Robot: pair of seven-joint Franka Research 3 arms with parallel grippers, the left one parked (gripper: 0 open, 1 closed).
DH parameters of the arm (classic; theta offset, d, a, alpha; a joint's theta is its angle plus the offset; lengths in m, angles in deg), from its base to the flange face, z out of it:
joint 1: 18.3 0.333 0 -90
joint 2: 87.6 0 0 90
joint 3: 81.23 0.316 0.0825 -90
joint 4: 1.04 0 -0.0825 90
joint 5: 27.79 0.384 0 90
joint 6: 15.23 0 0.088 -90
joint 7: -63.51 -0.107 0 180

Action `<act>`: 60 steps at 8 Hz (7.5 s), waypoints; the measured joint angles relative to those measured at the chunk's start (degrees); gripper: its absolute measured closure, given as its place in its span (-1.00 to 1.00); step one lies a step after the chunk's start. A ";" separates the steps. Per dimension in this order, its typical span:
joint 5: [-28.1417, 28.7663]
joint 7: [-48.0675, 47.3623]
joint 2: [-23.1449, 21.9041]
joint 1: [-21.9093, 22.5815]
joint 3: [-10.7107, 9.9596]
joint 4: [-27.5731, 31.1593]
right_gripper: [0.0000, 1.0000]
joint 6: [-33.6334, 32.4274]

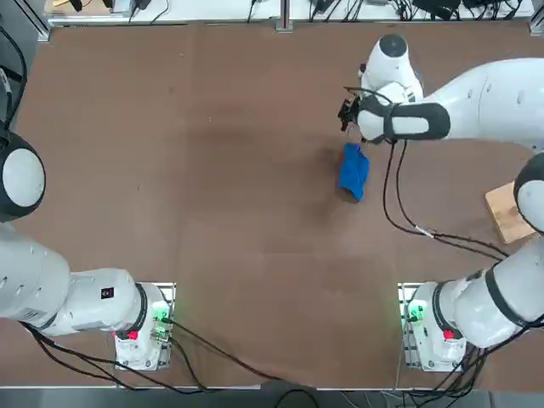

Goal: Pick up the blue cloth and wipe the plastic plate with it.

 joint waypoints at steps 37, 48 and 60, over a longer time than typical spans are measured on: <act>-2.77 35.07 5.81 -16.82 -3.24 -24.09 0.52 -25.69; -10.91 48.77 17.50 -27.43 -3.04 -31.86 0.52 -15.54; -10.90 50.07 25.60 -30.78 -1.40 -31.95 0.52 -4.83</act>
